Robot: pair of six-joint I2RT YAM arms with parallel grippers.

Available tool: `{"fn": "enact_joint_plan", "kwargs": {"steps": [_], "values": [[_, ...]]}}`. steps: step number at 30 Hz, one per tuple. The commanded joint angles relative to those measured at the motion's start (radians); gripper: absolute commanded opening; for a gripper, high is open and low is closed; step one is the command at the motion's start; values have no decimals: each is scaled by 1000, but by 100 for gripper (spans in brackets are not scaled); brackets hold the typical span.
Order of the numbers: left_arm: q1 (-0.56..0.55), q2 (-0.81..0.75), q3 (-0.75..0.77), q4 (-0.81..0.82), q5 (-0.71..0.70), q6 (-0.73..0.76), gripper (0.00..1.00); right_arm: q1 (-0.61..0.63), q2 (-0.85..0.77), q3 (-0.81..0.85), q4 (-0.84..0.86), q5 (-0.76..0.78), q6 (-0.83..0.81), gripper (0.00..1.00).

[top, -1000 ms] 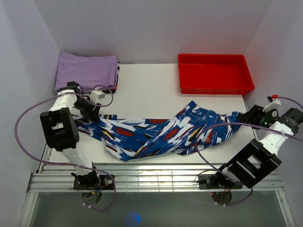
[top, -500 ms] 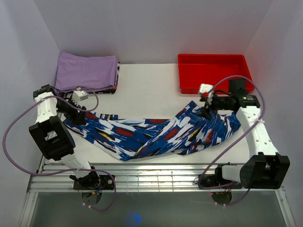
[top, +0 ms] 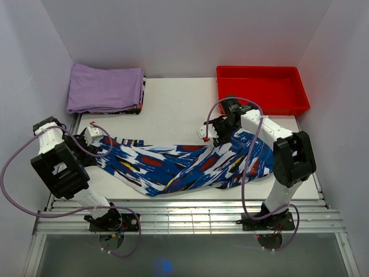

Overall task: Fold and stack the trousers
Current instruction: Flatten the trousers out

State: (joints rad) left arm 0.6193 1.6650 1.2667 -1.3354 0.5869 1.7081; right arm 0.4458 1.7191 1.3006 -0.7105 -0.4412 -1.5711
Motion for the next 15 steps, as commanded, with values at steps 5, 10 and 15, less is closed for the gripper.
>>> {"fn": "enact_joint_plan", "kwargs": {"steps": [5, 10, 15], "values": [[-1, 39, 46, -65, 28, 82, 91, -19, 176, 235, -191, 159, -312, 71], [-1, 49, 54, -59, 39, 87, 91, -30, 254, 244, -204, 220, -371, 70], [-1, 35, -7, -13, -28, 179, 90, -33, 258, 171, -173, 249, -405, 68]]}}
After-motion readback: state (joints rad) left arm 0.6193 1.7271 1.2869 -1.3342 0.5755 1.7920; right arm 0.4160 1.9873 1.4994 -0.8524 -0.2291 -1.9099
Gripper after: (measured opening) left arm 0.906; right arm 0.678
